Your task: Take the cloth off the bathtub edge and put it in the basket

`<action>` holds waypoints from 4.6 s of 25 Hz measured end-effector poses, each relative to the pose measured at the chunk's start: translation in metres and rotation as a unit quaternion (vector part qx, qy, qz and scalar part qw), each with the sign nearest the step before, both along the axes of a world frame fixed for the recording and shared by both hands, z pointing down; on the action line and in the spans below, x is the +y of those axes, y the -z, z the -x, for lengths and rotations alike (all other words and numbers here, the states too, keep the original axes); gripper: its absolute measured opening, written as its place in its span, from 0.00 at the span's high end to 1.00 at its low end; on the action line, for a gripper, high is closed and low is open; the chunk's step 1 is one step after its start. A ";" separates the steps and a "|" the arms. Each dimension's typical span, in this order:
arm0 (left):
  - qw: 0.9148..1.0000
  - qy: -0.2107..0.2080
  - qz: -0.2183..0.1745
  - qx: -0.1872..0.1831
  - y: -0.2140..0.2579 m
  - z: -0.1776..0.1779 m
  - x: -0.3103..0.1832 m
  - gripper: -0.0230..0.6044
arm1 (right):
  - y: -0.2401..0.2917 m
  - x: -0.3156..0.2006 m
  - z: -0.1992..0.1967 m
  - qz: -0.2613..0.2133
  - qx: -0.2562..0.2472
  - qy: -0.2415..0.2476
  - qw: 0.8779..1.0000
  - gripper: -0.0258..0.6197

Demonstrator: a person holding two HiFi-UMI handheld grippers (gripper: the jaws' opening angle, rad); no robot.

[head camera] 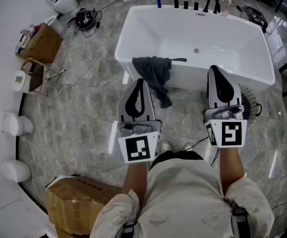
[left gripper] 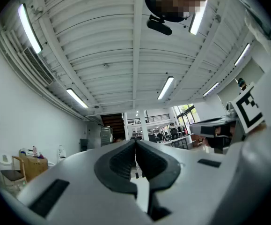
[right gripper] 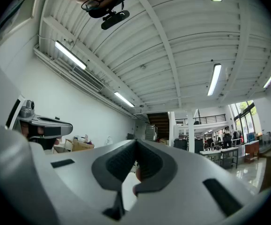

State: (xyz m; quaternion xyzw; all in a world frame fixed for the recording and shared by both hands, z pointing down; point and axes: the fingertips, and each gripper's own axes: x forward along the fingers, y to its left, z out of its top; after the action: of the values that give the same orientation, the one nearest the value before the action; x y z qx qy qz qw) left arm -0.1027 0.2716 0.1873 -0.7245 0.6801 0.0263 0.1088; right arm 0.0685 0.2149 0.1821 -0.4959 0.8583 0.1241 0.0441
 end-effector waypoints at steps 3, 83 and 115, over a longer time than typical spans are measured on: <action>1.000 -0.003 -0.003 0.000 0.002 0.012 0.007 0.96 | 0.001 0.006 0.013 0.001 0.004 0.001 1.000 0.98; 0.995 0.041 0.080 0.036 -0.148 0.156 -0.331 0.96 | -0.164 -0.348 0.171 0.159 0.013 0.072 0.984 0.98; 0.965 -0.006 0.247 0.086 -0.412 0.265 -0.380 0.96 | -0.615 -0.367 0.313 0.496 0.241 0.048 0.833 0.47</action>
State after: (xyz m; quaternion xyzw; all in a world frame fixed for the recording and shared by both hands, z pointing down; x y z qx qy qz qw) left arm -0.3674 -0.1080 0.5994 -0.7283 0.6676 -0.0799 -0.1324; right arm -0.2448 -0.1521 0.7970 -0.3642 0.8109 -0.2046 -0.4098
